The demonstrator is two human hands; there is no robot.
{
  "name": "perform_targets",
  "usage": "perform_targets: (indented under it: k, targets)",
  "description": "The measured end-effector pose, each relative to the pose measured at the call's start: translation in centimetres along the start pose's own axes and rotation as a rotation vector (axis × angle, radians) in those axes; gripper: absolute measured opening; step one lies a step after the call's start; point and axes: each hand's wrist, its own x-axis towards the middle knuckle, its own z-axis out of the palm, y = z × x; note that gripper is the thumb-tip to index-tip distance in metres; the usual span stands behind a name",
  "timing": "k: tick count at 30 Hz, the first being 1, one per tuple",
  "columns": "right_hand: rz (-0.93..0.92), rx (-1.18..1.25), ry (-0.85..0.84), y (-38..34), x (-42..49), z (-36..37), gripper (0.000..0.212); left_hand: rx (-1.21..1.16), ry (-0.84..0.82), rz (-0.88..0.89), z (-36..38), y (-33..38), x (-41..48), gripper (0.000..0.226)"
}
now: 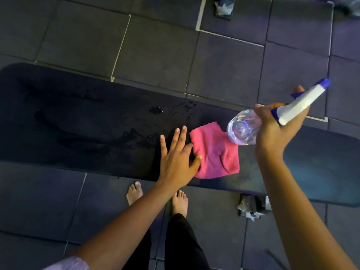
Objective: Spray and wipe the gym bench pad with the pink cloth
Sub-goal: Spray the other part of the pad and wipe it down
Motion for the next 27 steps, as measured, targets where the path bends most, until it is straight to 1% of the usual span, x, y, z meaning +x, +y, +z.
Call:
perform_targets:
  k: [2,5,7,8,11,14,15,16,18,20,21,22,24,25,26,27]
  targets:
    - [-0.015,0.01,0.009,1.0,1.4,0.1,0.076,-0.044,-0.001,-0.045,0.3,0.9,0.4,0.042]
    - [-0.033,0.007,-0.003,2.6,2.7,1.0,0.074,-0.042,0.057,-0.123,0.1,2.0,0.6,0.028]
    - [-0.019,-0.034,-0.015,3.3,3.0,1.9,0.071,-0.098,0.086,-0.19,0.1,2.4,0.3,0.027]
    - [-0.009,-0.061,-0.01,3.4,3.1,2.2,0.071,-0.178,0.084,-0.209,0.2,2.5,0.2,0.028]
    - [0.008,-0.151,0.007,3.7,3.0,2.2,0.077,-0.546,0.035,-0.265,0.3,2.6,-0.1,0.031]
    - [0.045,-0.205,0.061,4.4,1.6,0.4,0.095,-0.703,0.001,-0.377,0.2,3.0,-0.4,0.036]
    - [0.041,-0.258,0.08,4.8,0.7,-0.4,0.097,-0.748,-0.008,-0.431,0.1,3.1,-0.4,0.036]
    - [0.026,-0.333,0.091,5.1,-0.4,-1.2,0.091,-0.795,-0.021,-0.485,0.0,3.1,-0.4,0.035]
    - [0.018,-0.468,0.069,6.0,-3.0,-2.6,0.064,-0.864,-0.044,-0.564,0.0,3.2,-0.4,0.035]
    - [0.101,-0.576,-0.033,6.8,-5.9,-4.0,0.037,-0.855,-0.049,-0.591,0.1,3.3,-0.6,0.033]
    - [0.176,-0.644,-0.113,7.1,-7.4,-4.5,0.031,-0.82,-0.062,-0.594,0.1,3.4,-0.7,0.031]
    - [0.244,-0.739,-0.184,7.3,-8.7,-4.9,0.031,-0.775,-0.086,-0.591,0.0,3.6,-1.0,0.029]
    - [0.29,-0.918,-0.266,7.6,-10.4,-5.5,0.03,-0.714,-0.116,-0.56,-0.1,3.9,-1.4,0.025]
    - [0.287,-0.957,-0.277,7.7,-10.6,-5.7,0.026,-0.699,-0.112,-0.529,-0.1,3.9,-1.5,0.023]
    - [0.285,-0.944,-0.271,7.7,-10.5,-5.9,0.022,-0.683,-0.104,-0.493,-0.2,3.9,-1.4,0.021]
    - [0.298,-0.879,-0.255,7.5,-10.2,-6.0,0.021,-0.669,-0.098,-0.458,-0.3,3.8,-1.3,0.019]
